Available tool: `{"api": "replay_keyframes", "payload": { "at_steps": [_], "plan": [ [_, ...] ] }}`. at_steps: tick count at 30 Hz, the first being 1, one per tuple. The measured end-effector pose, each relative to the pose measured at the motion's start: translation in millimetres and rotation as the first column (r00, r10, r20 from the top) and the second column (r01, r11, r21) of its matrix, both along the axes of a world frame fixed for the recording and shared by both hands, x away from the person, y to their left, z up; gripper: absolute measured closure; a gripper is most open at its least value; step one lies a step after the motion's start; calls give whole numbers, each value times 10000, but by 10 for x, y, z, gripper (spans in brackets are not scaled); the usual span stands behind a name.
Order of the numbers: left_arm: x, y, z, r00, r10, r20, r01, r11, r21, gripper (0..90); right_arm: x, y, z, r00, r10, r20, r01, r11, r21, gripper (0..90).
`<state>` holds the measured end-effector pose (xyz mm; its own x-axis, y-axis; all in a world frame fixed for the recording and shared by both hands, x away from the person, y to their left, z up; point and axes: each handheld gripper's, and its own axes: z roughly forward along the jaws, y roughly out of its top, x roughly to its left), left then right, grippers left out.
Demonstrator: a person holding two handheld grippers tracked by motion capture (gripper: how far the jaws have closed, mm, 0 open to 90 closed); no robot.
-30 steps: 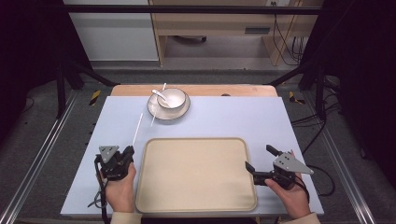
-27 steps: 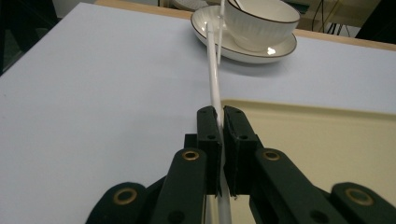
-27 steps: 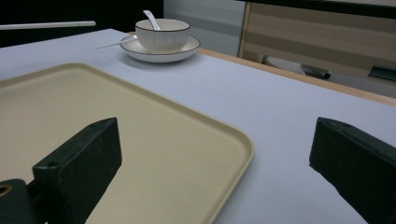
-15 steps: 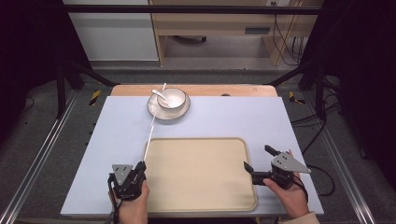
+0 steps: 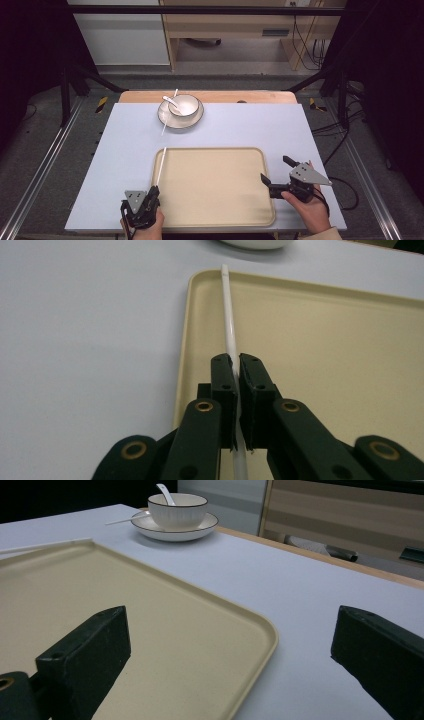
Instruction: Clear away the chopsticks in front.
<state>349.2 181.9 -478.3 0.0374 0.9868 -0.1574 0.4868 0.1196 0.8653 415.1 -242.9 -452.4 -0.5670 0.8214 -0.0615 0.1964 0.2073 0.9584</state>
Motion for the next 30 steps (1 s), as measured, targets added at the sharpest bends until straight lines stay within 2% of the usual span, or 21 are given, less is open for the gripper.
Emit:
{"api": "replay_keyframes", "payload": {
  "at_steps": [16,22,30],
  "plan": [
    [-31,67,-98,9996,264,-119,-266,9995,-178,852,-1,13,-8,10000,80,-49,-80,9999,-79,29],
    [-8,48,-145,9993,179,-329,-184,9997,-152,852,1,25,-14,9999,152,-82,-153,9998,-135,30],
    [0,51,-166,9988,130,-474,-145,9994,-318,851,1,26,-15,9998,169,-106,-170,9998,-135,31]
  ]
}}
